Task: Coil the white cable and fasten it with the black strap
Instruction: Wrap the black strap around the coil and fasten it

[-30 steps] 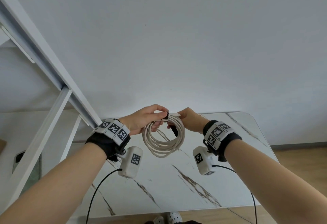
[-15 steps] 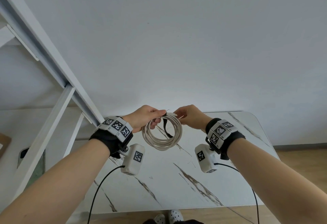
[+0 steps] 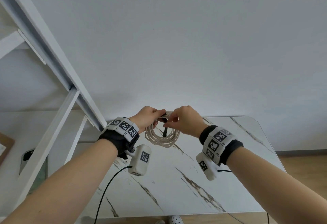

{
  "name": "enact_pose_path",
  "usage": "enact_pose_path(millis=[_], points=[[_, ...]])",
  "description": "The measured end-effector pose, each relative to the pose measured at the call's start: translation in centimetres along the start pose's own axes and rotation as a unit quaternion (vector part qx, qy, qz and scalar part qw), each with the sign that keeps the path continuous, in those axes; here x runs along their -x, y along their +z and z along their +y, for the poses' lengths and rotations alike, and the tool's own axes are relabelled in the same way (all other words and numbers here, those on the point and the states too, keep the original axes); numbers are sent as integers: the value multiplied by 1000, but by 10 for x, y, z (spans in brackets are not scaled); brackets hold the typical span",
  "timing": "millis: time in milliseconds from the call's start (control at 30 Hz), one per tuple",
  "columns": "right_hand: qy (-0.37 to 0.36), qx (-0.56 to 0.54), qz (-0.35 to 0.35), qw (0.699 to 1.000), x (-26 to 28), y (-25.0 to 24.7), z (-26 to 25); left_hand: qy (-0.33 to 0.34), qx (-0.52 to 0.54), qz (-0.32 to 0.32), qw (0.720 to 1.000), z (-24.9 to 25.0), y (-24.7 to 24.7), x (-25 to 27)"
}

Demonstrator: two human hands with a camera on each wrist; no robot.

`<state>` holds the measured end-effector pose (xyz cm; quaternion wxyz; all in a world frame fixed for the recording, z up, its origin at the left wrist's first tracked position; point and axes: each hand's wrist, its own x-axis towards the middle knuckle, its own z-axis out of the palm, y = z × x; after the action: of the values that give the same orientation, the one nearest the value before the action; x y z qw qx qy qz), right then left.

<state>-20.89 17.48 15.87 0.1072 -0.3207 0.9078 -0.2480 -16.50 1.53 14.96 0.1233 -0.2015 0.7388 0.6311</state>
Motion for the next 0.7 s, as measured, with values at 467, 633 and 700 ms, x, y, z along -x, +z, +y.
enact_pose_path(millis=[467,633,700], points=[[31,200,23,979,0,13,-21,-5,58,25,998,4,6,-9],[4,192,49,980,0,12,-16,-2,70,29,997,3,3,-8],[-6,207,34,978,-1,12,-13,-2,74,30,997,2,2,-8]])
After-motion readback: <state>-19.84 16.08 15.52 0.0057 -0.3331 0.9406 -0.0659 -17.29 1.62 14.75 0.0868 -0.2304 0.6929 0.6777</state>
